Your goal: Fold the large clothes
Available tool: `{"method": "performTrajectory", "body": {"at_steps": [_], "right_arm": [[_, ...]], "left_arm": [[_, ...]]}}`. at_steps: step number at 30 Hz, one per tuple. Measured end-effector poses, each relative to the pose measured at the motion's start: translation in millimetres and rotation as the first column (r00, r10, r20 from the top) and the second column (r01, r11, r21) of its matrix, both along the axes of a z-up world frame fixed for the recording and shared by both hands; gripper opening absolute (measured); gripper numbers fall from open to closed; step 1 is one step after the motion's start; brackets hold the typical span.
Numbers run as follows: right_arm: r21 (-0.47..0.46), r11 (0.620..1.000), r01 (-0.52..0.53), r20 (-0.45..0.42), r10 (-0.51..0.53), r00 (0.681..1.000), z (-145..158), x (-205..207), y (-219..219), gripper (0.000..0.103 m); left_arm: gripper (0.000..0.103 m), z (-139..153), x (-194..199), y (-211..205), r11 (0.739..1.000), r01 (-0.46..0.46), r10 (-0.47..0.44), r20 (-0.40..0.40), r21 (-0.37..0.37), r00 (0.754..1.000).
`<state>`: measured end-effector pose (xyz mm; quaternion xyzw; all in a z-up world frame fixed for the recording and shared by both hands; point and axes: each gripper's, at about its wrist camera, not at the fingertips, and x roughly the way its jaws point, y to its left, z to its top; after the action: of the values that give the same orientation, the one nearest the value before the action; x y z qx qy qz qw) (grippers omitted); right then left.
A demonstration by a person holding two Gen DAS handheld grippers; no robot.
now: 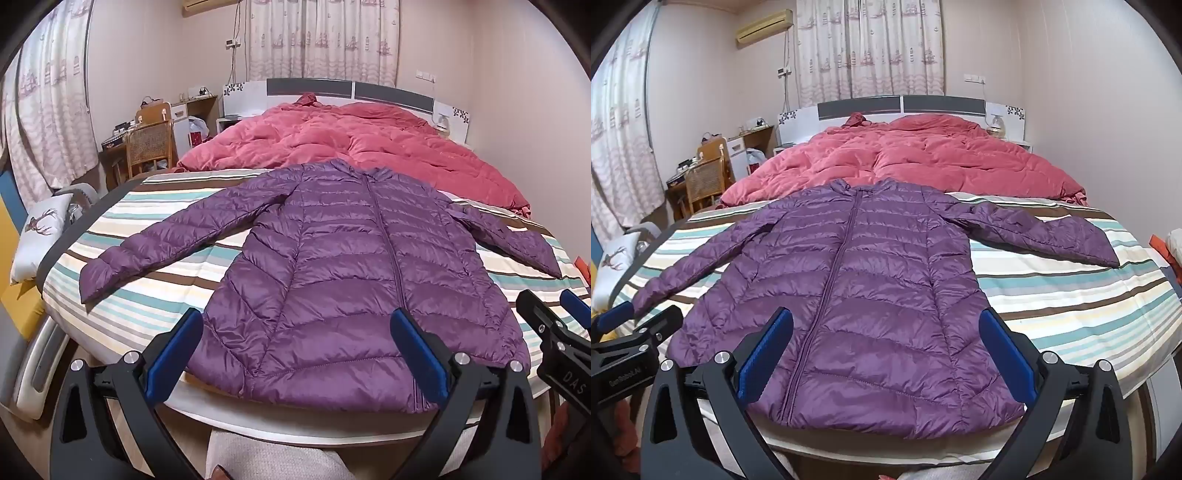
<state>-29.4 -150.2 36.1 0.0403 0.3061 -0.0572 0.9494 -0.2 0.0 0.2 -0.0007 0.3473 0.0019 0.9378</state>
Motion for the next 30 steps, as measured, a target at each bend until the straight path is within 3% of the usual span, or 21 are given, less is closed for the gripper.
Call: {"method": "performTrajectory", "body": {"at_steps": [30], "right_arm": [[0.004, 1.000, 0.003, -0.015, -0.003, 1.000, 0.7, 3.8, -0.3, 0.100]], "left_arm": [[0.101, -1.2, 2.2, 2.0, 1.000, -0.003, 0.003, -0.002, 0.001, 1.000]]}}
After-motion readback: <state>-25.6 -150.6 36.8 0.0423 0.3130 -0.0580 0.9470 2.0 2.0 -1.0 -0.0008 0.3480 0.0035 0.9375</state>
